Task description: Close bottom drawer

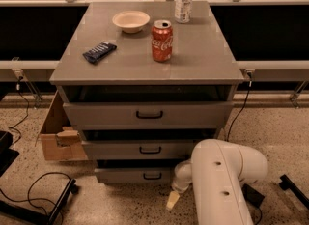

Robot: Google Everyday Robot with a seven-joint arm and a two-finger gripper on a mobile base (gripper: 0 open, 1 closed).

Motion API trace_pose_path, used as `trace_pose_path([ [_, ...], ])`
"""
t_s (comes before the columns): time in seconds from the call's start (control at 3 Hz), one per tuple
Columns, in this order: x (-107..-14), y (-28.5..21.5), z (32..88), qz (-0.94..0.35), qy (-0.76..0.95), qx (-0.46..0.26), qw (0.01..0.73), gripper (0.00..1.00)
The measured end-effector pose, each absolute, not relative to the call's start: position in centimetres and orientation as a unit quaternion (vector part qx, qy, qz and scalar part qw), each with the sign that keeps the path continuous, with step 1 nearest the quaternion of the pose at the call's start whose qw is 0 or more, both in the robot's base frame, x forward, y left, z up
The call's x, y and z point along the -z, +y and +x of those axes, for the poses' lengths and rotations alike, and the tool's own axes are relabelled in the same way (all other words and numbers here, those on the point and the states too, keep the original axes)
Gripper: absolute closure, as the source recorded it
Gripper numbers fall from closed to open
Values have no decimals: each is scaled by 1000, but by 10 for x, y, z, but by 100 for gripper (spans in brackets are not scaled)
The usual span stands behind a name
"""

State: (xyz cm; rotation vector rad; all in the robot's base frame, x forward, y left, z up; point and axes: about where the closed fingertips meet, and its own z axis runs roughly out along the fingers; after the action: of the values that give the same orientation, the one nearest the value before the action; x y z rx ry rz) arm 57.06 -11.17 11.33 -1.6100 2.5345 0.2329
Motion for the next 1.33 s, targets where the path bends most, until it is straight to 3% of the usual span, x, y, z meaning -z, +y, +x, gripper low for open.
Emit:
trace_pose_path([
  [0.33, -113, -112, 571, -533, 840, -77, 65, 0],
  [0.67, -123, -118, 586, -536, 837, -68, 86, 18],
  [1.33, -146, -133, 631, -543, 831, -28, 123, 64],
])
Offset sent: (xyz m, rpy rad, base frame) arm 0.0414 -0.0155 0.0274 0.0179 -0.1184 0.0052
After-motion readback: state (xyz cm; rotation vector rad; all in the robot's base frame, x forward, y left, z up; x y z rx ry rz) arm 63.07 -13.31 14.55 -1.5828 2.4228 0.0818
